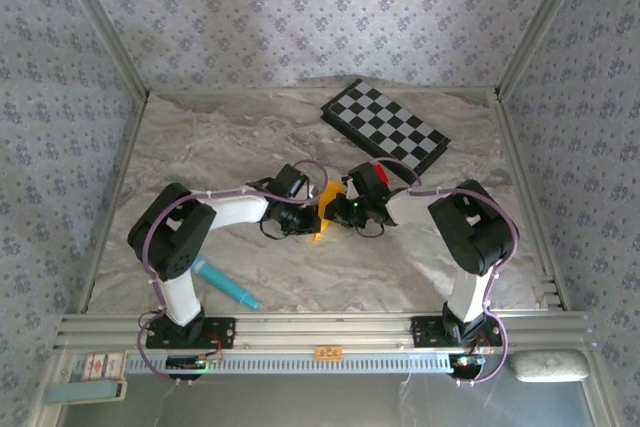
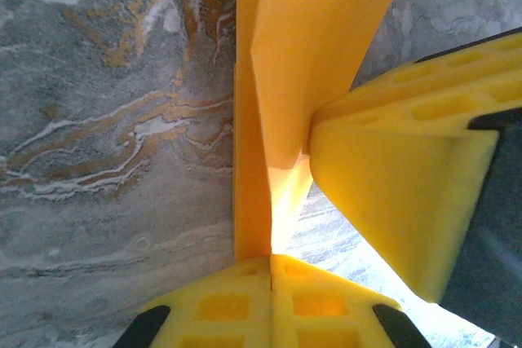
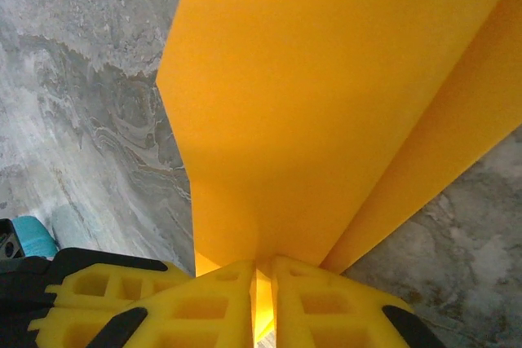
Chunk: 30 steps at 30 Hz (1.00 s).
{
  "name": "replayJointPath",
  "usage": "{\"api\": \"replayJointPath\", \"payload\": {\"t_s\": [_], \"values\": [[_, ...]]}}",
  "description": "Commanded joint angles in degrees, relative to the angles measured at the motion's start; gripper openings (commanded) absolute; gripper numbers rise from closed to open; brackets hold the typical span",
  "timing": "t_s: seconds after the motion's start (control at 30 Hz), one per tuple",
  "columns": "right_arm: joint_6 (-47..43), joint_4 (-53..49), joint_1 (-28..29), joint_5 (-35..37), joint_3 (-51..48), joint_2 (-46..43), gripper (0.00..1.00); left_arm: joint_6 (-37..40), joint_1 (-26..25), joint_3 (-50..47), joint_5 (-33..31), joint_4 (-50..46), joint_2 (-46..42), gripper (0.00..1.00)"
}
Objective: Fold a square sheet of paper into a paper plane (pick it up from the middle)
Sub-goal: Fold the wing for the fifth time at the center of the table.
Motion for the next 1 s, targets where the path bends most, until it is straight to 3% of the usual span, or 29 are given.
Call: {"api": "replayJointPath", "payload": {"t_s": [0.0, 0.47, 0.97], "values": [[-0.05, -4.65, 0.28, 1.68, 1.36, 0.88, 0.15, 0.28, -0.27, 0.76, -0.17, -1.25, 0.95, 0.06], [-0.53, 0.14, 0.46, -2.24, 0.73, -1.42, 0.15, 0.51, -0.13, 1.12, -0.05, -1.69, 0.82, 0.06], [-1.87, -7.34, 0.72, 3.21, 2.43, 0.68, 0.15, 0.02, 0.10, 0.85, -0.23, -2.06, 0.27, 0.10]]}}
